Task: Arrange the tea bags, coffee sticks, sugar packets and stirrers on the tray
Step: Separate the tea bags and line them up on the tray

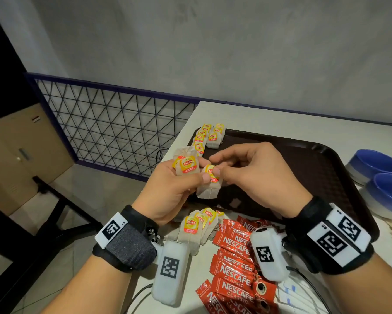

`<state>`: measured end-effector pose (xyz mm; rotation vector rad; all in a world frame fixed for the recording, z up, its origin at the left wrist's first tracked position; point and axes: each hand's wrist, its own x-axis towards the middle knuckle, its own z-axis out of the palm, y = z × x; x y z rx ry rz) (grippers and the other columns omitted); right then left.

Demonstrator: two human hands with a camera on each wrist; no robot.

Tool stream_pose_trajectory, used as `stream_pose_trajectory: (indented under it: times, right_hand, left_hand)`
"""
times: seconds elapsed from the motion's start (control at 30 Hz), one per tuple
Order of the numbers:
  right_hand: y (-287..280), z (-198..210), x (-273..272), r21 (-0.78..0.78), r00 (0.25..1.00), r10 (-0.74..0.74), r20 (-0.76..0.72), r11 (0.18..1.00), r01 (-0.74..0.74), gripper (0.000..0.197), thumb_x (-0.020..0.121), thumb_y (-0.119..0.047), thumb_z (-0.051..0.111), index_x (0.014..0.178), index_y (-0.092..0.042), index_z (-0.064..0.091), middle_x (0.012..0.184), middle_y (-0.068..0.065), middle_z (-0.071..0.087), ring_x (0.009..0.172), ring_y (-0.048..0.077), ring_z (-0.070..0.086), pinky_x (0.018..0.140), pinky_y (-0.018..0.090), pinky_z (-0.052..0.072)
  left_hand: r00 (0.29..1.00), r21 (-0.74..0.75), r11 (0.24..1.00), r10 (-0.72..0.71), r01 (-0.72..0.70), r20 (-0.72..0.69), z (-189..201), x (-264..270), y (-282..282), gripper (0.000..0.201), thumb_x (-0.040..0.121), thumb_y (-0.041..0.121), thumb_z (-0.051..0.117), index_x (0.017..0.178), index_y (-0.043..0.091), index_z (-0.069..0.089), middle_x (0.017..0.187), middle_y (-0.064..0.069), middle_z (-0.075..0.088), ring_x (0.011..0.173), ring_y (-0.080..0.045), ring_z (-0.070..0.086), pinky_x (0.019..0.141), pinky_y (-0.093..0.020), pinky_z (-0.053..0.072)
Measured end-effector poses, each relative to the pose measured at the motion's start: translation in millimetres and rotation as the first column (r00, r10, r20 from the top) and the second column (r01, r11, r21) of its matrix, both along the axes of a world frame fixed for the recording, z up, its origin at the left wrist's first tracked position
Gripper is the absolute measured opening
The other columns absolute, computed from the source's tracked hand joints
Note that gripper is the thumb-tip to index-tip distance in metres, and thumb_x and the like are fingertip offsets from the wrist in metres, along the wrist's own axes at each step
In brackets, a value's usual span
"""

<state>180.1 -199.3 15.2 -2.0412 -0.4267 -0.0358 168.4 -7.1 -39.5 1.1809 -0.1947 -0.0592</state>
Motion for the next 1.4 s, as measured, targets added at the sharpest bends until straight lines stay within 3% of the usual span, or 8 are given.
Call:
stream_pose_trajectory:
  times: [0.23, 0.43, 0.67, 0.9, 1.03, 1.23, 1.33, 1.4]
  right_hand:
    - [0, 4, -4, -0.039, 1.0, 0.003, -0.004, 0.999, -0.003, 0.003, 0.089, -0.027, 0.079, 0.09, -0.028, 0.082, 0.085, -0.01, 0.078, 0.082, 0.009, 0.074, 0.084, 0.039, 0.062]
    - [-3, 13, -6, 0.179, 0.995, 0.013, -0.1, 0.984, 0.005, 0.004, 0.091, -0.013, 0.077, 0.093, -0.011, 0.08, 0.087, 0.007, 0.08, 0.079, 0.026, 0.078, 0.076, 0.045, 0.065]
    - [1, 26, 4, 0.121, 0.989, 0.027, -0.145, 0.993, -0.009, 0.007, 0.088, -0.011, 0.079, 0.094, -0.006, 0.079, 0.088, 0.01, 0.079, 0.076, 0.028, 0.078, 0.068, 0.035, 0.065]
    - [6, 29, 35, 0.05, 0.992, -0.029, -0.124, 0.998, 0.035, 0.005, 0.089, -0.008, 0.078, 0.094, -0.006, 0.079, 0.091, 0.009, 0.079, 0.077, 0.024, 0.078, 0.066, 0.029, 0.064]
    - [6, 21, 71, -0.044, 0.988, -0.111, -0.112, 0.993, 0.106, 0.003, 0.091, -0.01, 0.077, 0.093, -0.007, 0.077, 0.092, 0.01, 0.078, 0.073, 0.017, 0.077, 0.062, 0.024, 0.062]
    - [10, -9, 126, -0.16, 0.97, -0.156, -0.184, 0.979, 0.127, 0.007, 0.092, -0.008, 0.076, 0.095, -0.002, 0.073, 0.075, 0.011, 0.075, 0.076, 0.035, 0.077, 0.081, 0.052, 0.064]
    - [17, -16, 140, -0.136, 0.952, -0.123, -0.281, 0.987, 0.087, 0.005, 0.093, -0.005, 0.074, 0.096, -0.002, 0.071, 0.054, -0.001, 0.067, 0.065, 0.028, 0.072, 0.083, 0.051, 0.064]
    - [22, -17, 148, -0.123, 0.941, -0.108, -0.321, 0.99, 0.072, 0.003, 0.094, -0.005, 0.074, 0.094, -0.004, 0.071, 0.071, 0.01, 0.073, 0.066, 0.029, 0.072, 0.082, 0.051, 0.064]
  left_hand:
    - [0.999, 0.029, 0.999, 0.036, -0.036, 0.001, 1, 1, 2, 0.018, 0.077, 0.001, 0.081, 0.091, 0.014, 0.078, 0.094, -0.015, 0.073, 0.087, -0.025, 0.071, 0.071, -0.028, 0.057]
    - [0.995, 0.121, 0.99, -0.067, 0.076, -0.073, -1, -2, 0, 0.04, 0.076, -0.002, 0.08, 0.115, -0.006, 0.072, 0.119, -0.024, 0.072, 0.118, -0.038, 0.067, 0.109, -0.048, 0.05]
    - [0.996, 0.133, 0.991, -0.01, 0.022, -0.087, 1, -1, 1, 0.047, 0.074, 0.0, 0.078, 0.119, -0.009, 0.068, 0.122, -0.024, 0.071, 0.121, -0.039, 0.065, 0.111, -0.047, 0.047]
    - [0.98, 0.145, 0.984, 0.126, -0.104, -0.151, 3, 3, 4, 0.019, 0.088, -0.005, 0.07, 0.104, 0.004, 0.074, 0.092, -0.008, 0.073, 0.087, -0.022, 0.065, 0.079, -0.031, 0.052]
    - [0.94, -0.028, 0.976, 0.198, -0.214, -0.28, 6, 8, 7, 0.01, 0.093, -0.011, 0.055, 0.099, -0.007, 0.062, 0.074, -0.013, 0.059, 0.066, -0.019, 0.053, 0.057, -0.023, 0.043]
    - [0.925, -0.105, 0.963, 0.204, -0.248, -0.319, 6, 9, 8, 0.032, 0.085, -0.021, 0.031, 0.105, -0.01, 0.052, 0.095, -0.022, 0.06, 0.066, -0.024, 0.066, 0.076, -0.036, 0.047]
    - [0.92, -0.103, 0.962, 0.207, -0.254, -0.333, 4, 11, 8, 0.042, 0.082, -0.023, 0.026, 0.113, -0.013, 0.052, 0.097, -0.024, 0.063, 0.076, -0.03, 0.073, 0.098, -0.043, 0.051]
    - [0.919, -0.106, 0.961, 0.206, -0.255, -0.335, 3, 11, 7, 0.046, 0.081, -0.024, 0.025, 0.119, -0.016, 0.05, 0.097, -0.024, 0.063, 0.076, -0.031, 0.073, 0.104, -0.046, 0.048]
